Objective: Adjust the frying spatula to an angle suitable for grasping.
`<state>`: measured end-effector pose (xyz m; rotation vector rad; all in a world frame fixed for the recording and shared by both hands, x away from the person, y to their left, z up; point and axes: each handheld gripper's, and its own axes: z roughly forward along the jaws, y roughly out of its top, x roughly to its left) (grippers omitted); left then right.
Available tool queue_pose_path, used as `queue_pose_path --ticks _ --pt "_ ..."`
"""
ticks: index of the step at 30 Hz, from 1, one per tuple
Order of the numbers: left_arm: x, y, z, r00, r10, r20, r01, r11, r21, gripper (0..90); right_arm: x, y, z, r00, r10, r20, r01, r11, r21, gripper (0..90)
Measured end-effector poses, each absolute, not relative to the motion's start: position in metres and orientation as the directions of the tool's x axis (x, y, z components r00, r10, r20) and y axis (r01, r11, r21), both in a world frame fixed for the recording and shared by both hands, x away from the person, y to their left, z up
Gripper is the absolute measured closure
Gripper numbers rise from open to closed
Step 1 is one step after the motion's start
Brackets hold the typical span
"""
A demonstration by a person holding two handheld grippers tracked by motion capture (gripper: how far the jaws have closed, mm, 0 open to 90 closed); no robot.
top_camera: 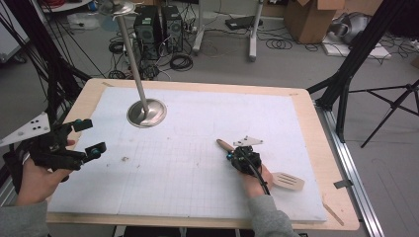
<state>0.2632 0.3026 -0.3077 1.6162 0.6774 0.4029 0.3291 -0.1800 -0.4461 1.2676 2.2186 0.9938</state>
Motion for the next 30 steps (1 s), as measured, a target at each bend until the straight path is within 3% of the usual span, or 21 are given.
queue_pose_path --ticks 12,21,30 --pt "0.261 0.304 -0.308 0.762 0.637 -0.120 0.199 -0.053 0.979 1.8 0.339 -0.184 -0.446 -0.503 0.863 0.046 0.589 0.303 0.749 90.0" --pt "0.264 0.304 -0.308 0.766 0.630 -0.127 0.201 -0.047 0.978 1.8 0.329 -0.209 -0.414 -0.482 0.853 0.201 0.601 0.155 0.784 90.0" --pt "0.268 0.298 -0.305 0.779 0.614 -0.124 0.190 -0.043 0.981 1.8 0.316 -0.245 -0.408 -0.446 0.875 0.188 0.627 0.156 0.763 90.0"
